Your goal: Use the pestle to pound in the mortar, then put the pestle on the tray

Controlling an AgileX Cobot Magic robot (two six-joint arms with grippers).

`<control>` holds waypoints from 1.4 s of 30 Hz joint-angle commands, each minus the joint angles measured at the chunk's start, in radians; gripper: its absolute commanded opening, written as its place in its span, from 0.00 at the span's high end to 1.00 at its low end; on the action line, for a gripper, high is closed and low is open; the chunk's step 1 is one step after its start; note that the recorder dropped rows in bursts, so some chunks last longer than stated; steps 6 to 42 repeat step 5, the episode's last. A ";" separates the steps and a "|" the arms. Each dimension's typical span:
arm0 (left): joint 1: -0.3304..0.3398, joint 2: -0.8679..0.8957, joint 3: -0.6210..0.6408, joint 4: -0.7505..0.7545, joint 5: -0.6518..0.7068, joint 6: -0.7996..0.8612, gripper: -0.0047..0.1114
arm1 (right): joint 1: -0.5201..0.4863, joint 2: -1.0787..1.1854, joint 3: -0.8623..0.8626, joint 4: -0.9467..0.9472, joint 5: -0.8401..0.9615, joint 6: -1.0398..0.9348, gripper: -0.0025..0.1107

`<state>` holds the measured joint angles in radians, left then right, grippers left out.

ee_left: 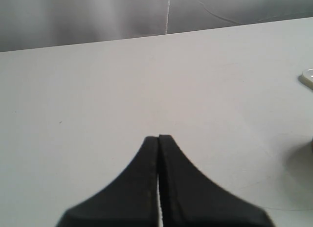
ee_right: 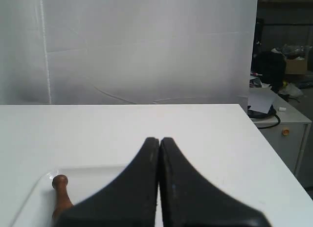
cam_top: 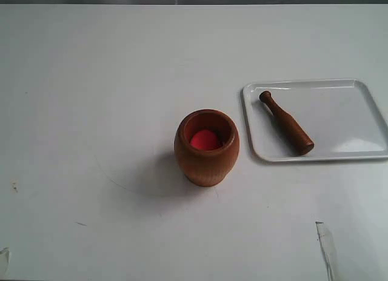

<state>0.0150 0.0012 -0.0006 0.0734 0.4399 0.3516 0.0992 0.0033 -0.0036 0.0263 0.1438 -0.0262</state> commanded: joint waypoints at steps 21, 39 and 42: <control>-0.008 -0.001 0.001 -0.007 -0.003 -0.008 0.96 | -0.007 -0.003 0.004 -0.010 0.000 0.000 0.98; -0.008 -0.001 0.001 -0.007 -0.003 -0.008 0.96 | -0.007 -0.003 0.004 -0.010 0.000 0.000 0.98; -0.008 -0.001 0.001 -0.007 -0.003 -0.008 0.96 | -0.007 -0.003 0.004 -0.010 0.000 0.000 0.98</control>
